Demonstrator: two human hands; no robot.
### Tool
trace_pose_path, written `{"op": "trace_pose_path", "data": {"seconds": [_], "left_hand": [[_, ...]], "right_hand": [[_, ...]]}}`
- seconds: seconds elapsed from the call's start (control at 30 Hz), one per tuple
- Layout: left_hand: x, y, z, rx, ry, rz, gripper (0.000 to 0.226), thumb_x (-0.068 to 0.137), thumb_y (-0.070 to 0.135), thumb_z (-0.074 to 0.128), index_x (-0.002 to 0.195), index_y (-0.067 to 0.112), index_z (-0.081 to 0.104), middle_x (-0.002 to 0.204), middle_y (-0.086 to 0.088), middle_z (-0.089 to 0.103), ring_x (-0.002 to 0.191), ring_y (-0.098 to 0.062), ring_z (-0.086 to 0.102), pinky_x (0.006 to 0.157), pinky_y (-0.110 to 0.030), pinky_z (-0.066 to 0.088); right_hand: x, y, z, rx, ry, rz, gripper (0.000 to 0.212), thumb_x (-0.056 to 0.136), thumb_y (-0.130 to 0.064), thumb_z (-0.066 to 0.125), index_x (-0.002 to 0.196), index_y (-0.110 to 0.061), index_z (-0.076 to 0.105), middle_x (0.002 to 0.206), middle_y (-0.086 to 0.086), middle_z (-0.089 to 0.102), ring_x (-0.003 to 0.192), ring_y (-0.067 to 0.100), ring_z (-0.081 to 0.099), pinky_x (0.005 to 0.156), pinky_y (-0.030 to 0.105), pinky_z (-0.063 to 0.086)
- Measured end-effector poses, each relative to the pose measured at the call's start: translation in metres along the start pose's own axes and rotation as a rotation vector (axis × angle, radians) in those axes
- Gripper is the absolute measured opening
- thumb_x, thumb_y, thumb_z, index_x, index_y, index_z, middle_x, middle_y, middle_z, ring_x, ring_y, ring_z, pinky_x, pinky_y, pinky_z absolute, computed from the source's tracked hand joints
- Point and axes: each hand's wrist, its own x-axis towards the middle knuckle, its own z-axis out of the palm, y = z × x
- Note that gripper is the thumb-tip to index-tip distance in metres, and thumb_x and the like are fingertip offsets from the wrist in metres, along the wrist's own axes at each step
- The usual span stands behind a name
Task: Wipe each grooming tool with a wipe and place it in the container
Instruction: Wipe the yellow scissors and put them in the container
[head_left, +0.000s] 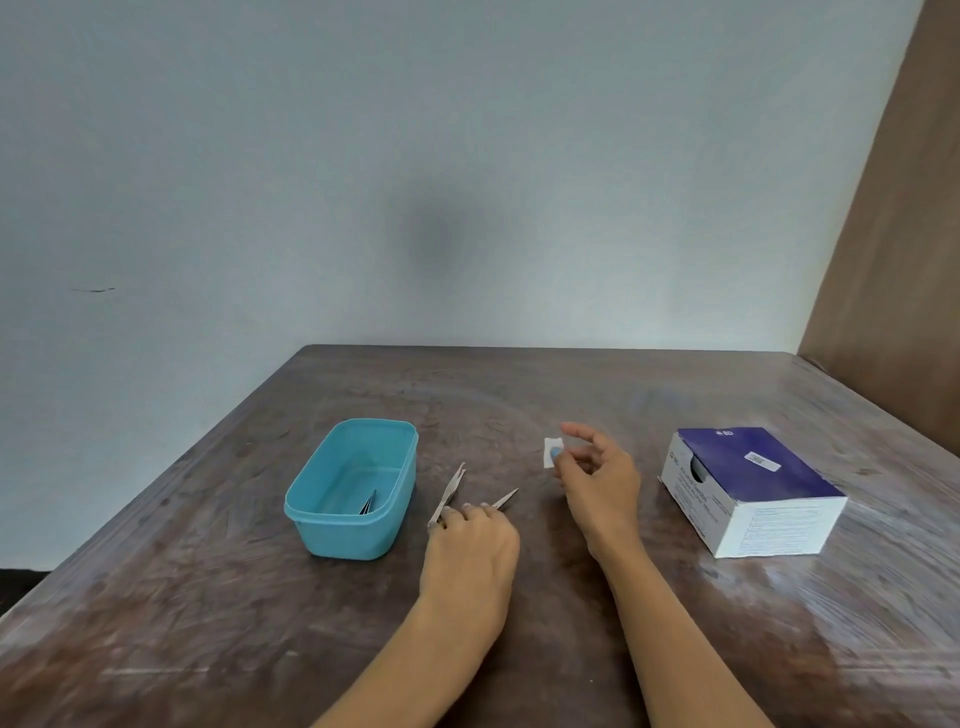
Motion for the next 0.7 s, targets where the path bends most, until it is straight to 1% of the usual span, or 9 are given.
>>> {"op": "trace_pose_path", "data": {"seconds": [0.07,0.1,0.17,0.2,0.27,0.37,0.43,0.6,0.7], "left_hand": [[0.002,0.001,-0.001,-0.002,-0.001,-0.016,0.052,0.059,0.009,0.079,0.108,-0.003,0.066,0.081,-0.020,0.069,0.071,-0.030,0.068,0.059,-0.035,0.057],[0.004,0.001,0.005,-0.013,0.021,0.013,0.054,0.038,0.009,0.087,0.089,-0.002,0.073,0.061,-0.015,0.066,0.051,-0.025,0.064,0.044,-0.029,0.053],[0.005,0.000,0.005,-0.055,0.070,0.057,0.048,0.027,0.013,0.089,0.070,0.003,0.073,0.048,-0.008,0.060,0.039,-0.020,0.058,0.037,-0.021,0.044],[0.002,0.000,-0.002,-0.080,0.026,0.034,0.041,0.038,0.019,0.088,0.072,0.005,0.071,0.055,-0.007,0.063,0.046,-0.019,0.060,0.041,-0.022,0.045],[-0.001,-0.001,-0.013,-0.182,-0.009,0.024,0.033,0.080,0.016,0.066,0.106,-0.003,0.059,0.095,-0.017,0.065,0.086,-0.027,0.064,0.070,-0.031,0.051],[0.005,0.000,-0.010,-0.167,0.078,0.034,0.052,0.094,-0.001,0.041,0.142,-0.001,0.022,0.134,-0.018,0.045,0.120,-0.028,0.049,0.096,-0.034,0.044],[0.006,-0.002,-0.016,-0.254,0.119,0.030,0.054,0.094,0.000,0.042,0.143,0.004,0.021,0.136,-0.013,0.044,0.121,-0.024,0.048,0.098,-0.031,0.042],[0.030,-0.008,-0.022,-0.895,0.357,-0.055,0.039,0.091,0.006,0.048,0.128,0.018,0.051,0.113,0.002,0.062,0.102,-0.011,0.058,0.089,-0.022,0.047],[0.052,-0.001,-0.010,-1.255,0.264,-0.106,0.035,0.091,0.008,0.053,0.123,0.022,0.055,0.108,0.007,0.061,0.091,-0.006,0.059,0.079,-0.024,0.055]], "right_hand": [[0.000,0.001,0.001,0.013,0.027,0.001,0.031,0.086,-0.006,0.060,0.101,-0.033,0.061,0.079,0.000,0.070,0.078,0.019,0.067,0.076,0.036,0.055],[0.000,0.001,0.001,0.023,0.047,0.000,0.032,0.087,-0.005,0.057,0.102,-0.034,0.059,0.077,0.001,0.069,0.077,0.019,0.068,0.077,0.038,0.055],[0.000,0.000,0.001,0.035,0.077,0.008,0.032,0.089,-0.003,0.051,0.106,-0.030,0.057,0.075,0.003,0.068,0.072,0.013,0.068,0.078,0.041,0.056],[0.000,0.000,0.001,0.033,0.083,0.017,0.032,0.090,-0.002,0.049,0.109,-0.028,0.056,0.074,0.004,0.068,0.070,0.010,0.068,0.078,0.041,0.056],[0.000,0.000,0.001,0.028,0.089,0.022,0.032,0.090,-0.002,0.049,0.110,-0.026,0.055,0.076,0.005,0.068,0.072,0.011,0.068,0.079,0.042,0.056],[0.001,0.001,0.002,0.008,0.085,0.012,0.034,0.084,-0.005,0.057,0.104,-0.032,0.054,0.078,0.002,0.070,0.080,0.020,0.068,0.082,0.044,0.055],[0.001,0.001,0.002,0.009,0.091,0.011,0.030,0.081,-0.004,0.060,0.098,-0.030,0.059,0.079,0.000,0.071,0.081,0.020,0.068,0.082,0.042,0.055],[0.003,0.000,0.004,0.032,0.167,-0.005,0.022,0.082,-0.006,0.064,0.078,-0.027,0.067,0.079,0.001,0.071,0.077,0.018,0.069,0.078,0.041,0.057],[0.004,0.000,0.006,0.049,0.210,-0.026,0.019,0.082,-0.009,0.065,0.079,-0.027,0.069,0.079,0.001,0.072,0.077,0.017,0.069,0.076,0.038,0.057]]}}
